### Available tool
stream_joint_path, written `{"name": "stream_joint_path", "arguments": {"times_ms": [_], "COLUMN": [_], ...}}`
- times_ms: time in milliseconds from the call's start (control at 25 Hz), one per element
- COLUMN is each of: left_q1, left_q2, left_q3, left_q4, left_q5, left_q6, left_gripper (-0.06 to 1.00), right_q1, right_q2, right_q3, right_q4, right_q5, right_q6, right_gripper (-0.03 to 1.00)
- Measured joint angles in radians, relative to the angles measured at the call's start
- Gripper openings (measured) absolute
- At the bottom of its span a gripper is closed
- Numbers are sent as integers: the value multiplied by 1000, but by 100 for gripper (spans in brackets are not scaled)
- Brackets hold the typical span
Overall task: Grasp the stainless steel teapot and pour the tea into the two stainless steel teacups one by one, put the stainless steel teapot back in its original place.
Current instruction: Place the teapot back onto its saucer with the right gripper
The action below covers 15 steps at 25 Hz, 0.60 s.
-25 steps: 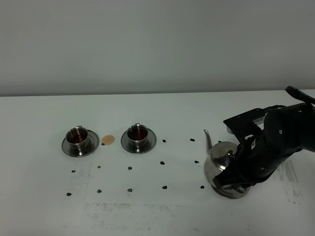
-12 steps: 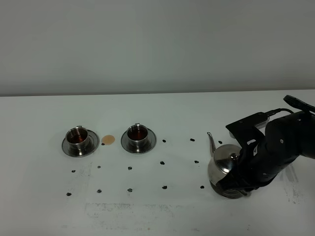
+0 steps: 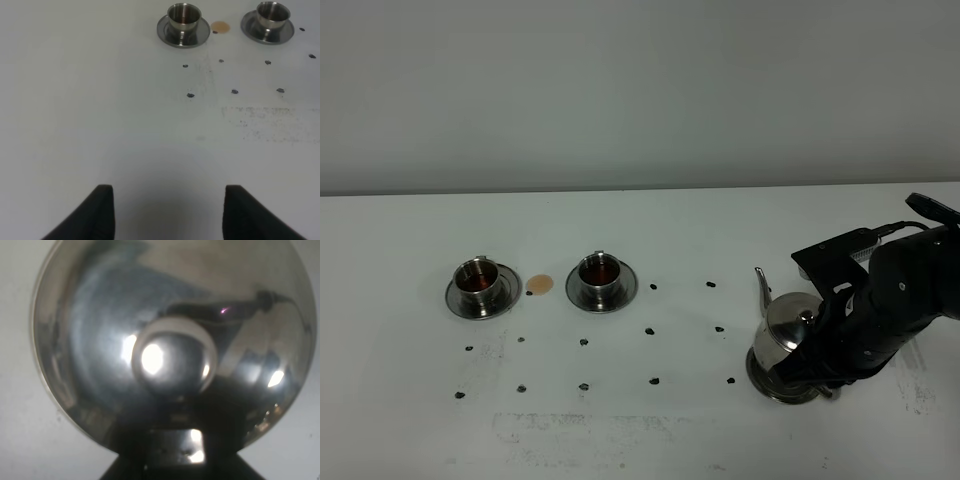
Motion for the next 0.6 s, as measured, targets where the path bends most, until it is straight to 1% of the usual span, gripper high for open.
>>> {"name": "stream_joint_path", "arguments": {"times_ms": [600], "left_q1": [0], "left_q2": [0], "left_q3": [0], "left_q4": [0], "left_q5": [0], "left_q6": [-1], "left_gripper": [54], "right_q1": [0], "right_q2": [2], "right_q3": [47], "right_q4": [39], "right_q5": [-52], "right_q6": [-17], "right_gripper": [21]}}
